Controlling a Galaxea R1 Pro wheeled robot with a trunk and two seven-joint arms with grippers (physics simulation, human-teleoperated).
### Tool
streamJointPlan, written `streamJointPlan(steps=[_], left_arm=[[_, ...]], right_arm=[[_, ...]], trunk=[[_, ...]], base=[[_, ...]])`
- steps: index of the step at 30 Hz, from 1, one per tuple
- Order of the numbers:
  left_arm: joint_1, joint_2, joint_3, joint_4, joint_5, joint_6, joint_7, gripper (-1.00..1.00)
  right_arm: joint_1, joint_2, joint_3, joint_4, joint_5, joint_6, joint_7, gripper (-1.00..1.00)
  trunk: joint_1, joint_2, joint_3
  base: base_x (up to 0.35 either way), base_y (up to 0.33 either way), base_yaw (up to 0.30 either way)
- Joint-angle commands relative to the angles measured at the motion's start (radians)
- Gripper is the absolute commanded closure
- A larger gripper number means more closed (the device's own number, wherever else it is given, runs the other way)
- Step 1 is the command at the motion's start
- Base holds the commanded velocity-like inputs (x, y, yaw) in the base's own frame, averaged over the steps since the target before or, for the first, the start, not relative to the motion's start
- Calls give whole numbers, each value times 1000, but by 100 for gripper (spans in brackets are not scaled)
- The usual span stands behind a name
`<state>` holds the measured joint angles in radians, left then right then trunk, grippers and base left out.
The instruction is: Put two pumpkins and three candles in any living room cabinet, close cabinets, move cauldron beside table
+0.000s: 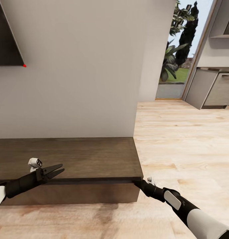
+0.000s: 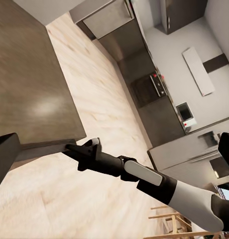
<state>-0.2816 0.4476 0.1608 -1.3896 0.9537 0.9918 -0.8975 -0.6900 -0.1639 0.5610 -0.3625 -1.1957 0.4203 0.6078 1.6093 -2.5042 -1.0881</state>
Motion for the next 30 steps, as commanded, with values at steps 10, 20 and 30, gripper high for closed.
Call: streamJointPlan(steps=[10, 20, 30], left_arm=[[-1, -1, 0, 0, -1, 4, -3, -100], [-1, -1, 0, 0, -1, 4, -3, -100], [-1, -1, 0, 0, -1, 4, -4, -100]], right_arm=[[-2, -1, -6, -4, -27, -1, 32, 100], [-2, -3, -6, -4, -27, -6, 87, 100], [-2, -4, -7, 3, 6, -18, 133, 100]], trunk=[[0, 0, -1], [0, 0, -1], [0, 0, -1]], base=[[0, 0, 0], [0, 0, 0], [0, 0, 0]])
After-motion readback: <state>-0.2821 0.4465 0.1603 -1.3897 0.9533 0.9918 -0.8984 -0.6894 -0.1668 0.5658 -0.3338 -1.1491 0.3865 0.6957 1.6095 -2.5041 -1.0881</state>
